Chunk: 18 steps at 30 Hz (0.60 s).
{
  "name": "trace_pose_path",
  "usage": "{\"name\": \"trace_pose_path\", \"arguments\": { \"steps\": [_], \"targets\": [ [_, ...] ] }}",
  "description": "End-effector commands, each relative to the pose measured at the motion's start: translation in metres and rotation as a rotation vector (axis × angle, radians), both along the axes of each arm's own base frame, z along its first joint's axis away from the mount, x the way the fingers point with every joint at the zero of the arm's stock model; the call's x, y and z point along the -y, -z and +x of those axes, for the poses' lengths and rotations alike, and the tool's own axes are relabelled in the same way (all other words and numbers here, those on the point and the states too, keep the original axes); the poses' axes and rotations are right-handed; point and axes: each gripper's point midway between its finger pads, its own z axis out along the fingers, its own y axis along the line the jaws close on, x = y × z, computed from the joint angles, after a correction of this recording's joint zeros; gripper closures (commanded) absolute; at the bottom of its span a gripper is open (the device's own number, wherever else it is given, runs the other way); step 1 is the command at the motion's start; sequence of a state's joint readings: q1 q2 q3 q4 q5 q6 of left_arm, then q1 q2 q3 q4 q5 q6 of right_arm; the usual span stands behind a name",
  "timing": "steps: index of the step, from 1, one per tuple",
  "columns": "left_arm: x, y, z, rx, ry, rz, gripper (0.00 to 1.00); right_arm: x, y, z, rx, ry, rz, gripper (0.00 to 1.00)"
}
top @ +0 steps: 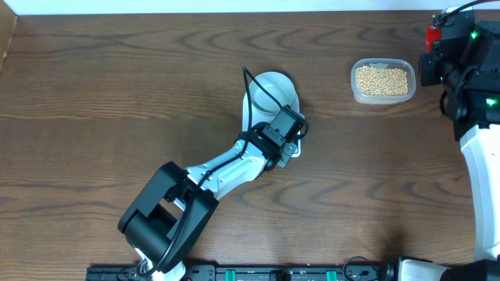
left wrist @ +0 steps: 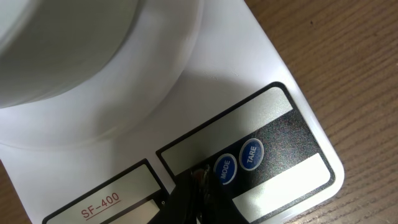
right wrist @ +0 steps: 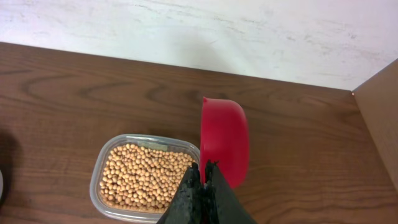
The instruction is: Scoop item into bowl and weigh 50g on scale
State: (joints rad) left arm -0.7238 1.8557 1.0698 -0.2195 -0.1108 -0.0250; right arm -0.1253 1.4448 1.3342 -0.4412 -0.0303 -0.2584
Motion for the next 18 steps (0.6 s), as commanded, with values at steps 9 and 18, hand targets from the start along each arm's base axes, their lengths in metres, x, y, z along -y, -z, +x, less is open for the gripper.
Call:
{"name": "trace_pose_path", "arguments": {
  "steps": [9, 18],
  "targets": [
    [-0.0117, 0.0084, 0.0009, 0.011, -0.02, 0.055, 0.93, 0.0017, -0.0097, 0.002, 0.022, -0.006, -0.01, 0.99],
    [-0.0141, 0.0079, 0.0027, 0.019, -0.027, 0.064, 0.93, 0.0017, -0.0096, 0.002, 0.022, -0.006, -0.01, 0.99]
  ]
}}
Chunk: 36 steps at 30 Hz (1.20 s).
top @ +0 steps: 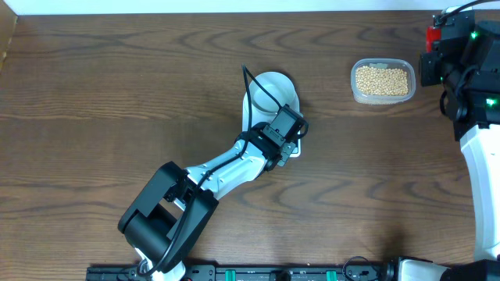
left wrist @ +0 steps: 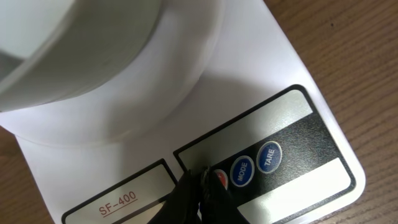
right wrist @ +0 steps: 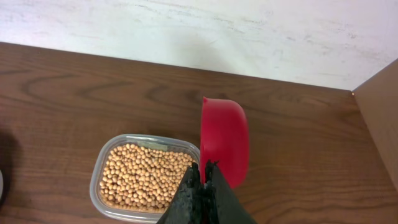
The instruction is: Scoop item into bowl and weigh 50g on scale
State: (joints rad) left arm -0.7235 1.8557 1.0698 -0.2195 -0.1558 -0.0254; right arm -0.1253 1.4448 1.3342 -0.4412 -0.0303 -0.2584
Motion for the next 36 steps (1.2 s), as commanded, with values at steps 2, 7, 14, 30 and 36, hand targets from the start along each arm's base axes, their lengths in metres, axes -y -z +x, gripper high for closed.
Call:
{"name": "trace_pose_path", "arguments": {
  "steps": [2, 7, 14, 30, 36],
  "targets": [
    [-0.008, 0.009, -0.002, -0.008, -0.006, 0.034, 0.93, 0.002, -0.01, 0.002, 0.022, -0.006, -0.01, 0.99],
    [-0.006, 0.01, -0.003, -0.014, -0.001, 0.027, 0.92, 0.002, -0.01, 0.002, 0.022, -0.006, -0.01, 0.99],
    [-0.006, 0.01, -0.003, -0.013, -0.001, 0.027, 0.93, 0.002, -0.01, 0.002, 0.022, -0.006, -0.01, 0.99],
    [-0.005, 0.01, -0.004, -0.018, 0.003, 0.021, 0.93, 0.002, -0.008, 0.002, 0.019, -0.005, -0.01, 0.99],
    [0.001, 0.012, -0.01, -0.044, 0.078, 0.013, 0.93, 0.002, -0.006, 0.003, 0.014, -0.007, -0.009, 0.99]
  ]
}}
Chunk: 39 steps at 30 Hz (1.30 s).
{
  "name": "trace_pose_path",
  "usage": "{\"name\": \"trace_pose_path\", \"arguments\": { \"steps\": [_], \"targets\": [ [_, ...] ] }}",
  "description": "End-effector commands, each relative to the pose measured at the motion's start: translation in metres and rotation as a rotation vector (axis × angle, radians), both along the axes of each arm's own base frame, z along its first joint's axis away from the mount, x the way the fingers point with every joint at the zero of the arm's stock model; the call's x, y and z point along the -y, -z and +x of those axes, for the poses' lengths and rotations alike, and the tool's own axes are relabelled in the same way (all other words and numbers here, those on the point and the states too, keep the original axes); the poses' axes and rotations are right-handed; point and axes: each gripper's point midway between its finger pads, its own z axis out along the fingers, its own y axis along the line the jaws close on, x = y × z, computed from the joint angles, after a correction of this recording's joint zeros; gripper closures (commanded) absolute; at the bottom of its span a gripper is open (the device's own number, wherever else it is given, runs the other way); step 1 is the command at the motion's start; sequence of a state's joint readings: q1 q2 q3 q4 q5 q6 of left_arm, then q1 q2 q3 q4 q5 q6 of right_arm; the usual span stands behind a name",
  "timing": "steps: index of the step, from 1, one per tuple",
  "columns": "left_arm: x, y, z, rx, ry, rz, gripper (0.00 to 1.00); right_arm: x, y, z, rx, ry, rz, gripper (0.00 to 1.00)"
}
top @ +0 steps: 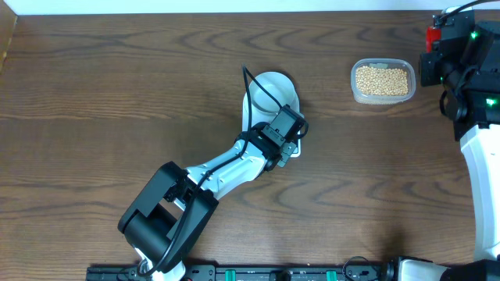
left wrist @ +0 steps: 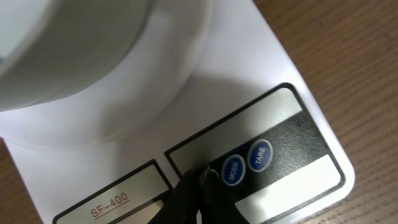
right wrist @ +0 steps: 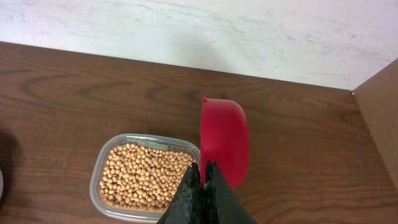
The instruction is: Scoop item into bowl and weigh 50g on scale
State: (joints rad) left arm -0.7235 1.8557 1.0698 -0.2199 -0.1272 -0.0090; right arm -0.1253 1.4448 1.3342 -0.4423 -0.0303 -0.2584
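A white bowl (left wrist: 81, 50) stands on the white kitchen scale (left wrist: 249, 81). My left gripper (left wrist: 202, 175) is shut with nothing in it. Its tips rest on the scale's black button strip, just left of the blue MODE button (left wrist: 231, 170) and TARE button (left wrist: 260, 155). From overhead, the left arm (top: 258, 152) covers most of the scale below the bowl (top: 269, 90). My right gripper (right wrist: 203, 167) is shut on the handle of a red scoop (right wrist: 224, 140), held upright beside the clear tub of soybeans (right wrist: 143, 177) at the far right (top: 382, 80).
A pale wall runs behind the table in the right wrist view. A wooden side panel (right wrist: 379, 130) rises at the table's right end. The right arm's base (top: 480, 187) stands along the right edge.
The left gripper's tips have shifted slightly right on the scale's panel; the red button that showed beside them is now hidden under them. The right gripper and scoop have not moved.
At first the shut left tips stood close against the MODE button, hiding the spot left of it. Then they were a little further left and a red button showed there. Now they cover it again. The right gripper held the scoop by the soybean tub throughout.
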Motion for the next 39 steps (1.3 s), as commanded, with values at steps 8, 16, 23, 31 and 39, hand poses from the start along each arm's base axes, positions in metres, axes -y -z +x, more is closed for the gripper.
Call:
{"name": "trace_pose_path", "arguments": {
  "steps": [8, 16, 23, 31, 39],
  "targets": [
    [-0.0067, 0.01, -0.0035, -0.012, 0.04, 0.046, 0.93, 0.0016, -0.0071, 0.0034, 0.017, -0.007, -0.009, 0.99],
    [-0.0067, 0.01, -0.0035, -0.012, 0.04, 0.046, 0.93, 0.0014, -0.0039, 0.0015, 0.002, -0.007, -0.008, 0.99],
    [-0.0067, 0.01, -0.0035, -0.012, 0.037, 0.044, 0.93, 0.0013, -0.0036, 0.0014, 0.001, -0.007, -0.007, 0.99],
    [-0.0066, 0.01, -0.0034, -0.012, 0.037, 0.044, 0.93, 0.0012, -0.0024, 0.0006, -0.005, -0.007, -0.006, 0.99],
    [-0.0056, 0.0093, -0.0023, -0.007, 0.037, 0.04, 0.93, 0.0012, -0.0023, 0.0005, -0.006, -0.007, -0.006, 0.99]
  ]
}}
